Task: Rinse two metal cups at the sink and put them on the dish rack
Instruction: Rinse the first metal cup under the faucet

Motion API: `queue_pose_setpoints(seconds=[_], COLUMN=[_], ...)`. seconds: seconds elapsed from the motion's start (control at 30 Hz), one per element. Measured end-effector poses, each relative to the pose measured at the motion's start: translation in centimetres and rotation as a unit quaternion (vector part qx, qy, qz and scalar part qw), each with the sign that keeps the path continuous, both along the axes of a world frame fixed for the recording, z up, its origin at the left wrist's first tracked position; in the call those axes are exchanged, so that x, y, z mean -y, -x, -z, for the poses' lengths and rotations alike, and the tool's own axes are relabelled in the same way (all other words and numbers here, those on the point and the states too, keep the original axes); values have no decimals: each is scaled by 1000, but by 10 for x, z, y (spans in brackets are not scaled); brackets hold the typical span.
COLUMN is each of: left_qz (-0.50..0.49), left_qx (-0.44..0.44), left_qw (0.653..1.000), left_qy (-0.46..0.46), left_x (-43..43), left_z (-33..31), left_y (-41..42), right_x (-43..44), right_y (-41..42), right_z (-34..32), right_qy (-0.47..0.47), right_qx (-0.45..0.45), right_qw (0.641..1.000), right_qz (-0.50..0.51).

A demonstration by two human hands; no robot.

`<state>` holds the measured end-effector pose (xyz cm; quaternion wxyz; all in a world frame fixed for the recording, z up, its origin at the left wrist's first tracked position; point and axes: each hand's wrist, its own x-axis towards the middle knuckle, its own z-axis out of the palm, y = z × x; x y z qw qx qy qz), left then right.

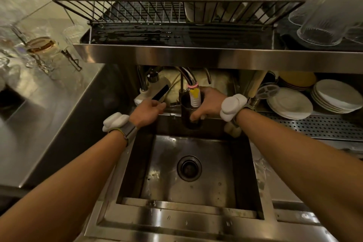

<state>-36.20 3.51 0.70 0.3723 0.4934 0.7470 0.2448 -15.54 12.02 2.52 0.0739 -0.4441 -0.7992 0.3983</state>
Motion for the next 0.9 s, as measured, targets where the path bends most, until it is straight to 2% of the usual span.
queue_pose_setpoints(seconds=[0.13,0.2,0.3,0.4,0.47,0.57,0.67,0.73,0.83,0.9], left_qz=[-3,2,7,14,16,18,19,26,31,30], left_qx=[4,-2,-6,-9,-8,-9,-16,-16,-19,-18], left_qw=[1000,1000,1000,1000,1000,1000,1000,999,999,999], left_qy=[1,3,4,8,6,6,10,10,13,16], left_x=[-1,-2,-3,-4,-4,-5,-5,-5,-7,-8], left_z=[0,1,0,-1,-1,-2,-2,-2,-4,-4], left_y=[-1,-1,-1,2,3,3,3,3,4,3], right_x=[-4,-8,-3,-5,-8,-7,-9,-10,-2,0], right_y=[-4,-6,0,-5,-8,-3,-8,-11,-1,-2], right_z=[-7,-11,-5,-4,-5,0,-2,-1,6,7], right_qy=[51,31,18,70,46,-2,35,13,-15,30], right_qx=[25,45,11,29,50,10,45,71,21,27], right_qw=[998,998,1000,997,998,1000,998,997,1000,999], right_qz=[-27,-28,-8,-23,-5,8,-23,-5,6,-15])
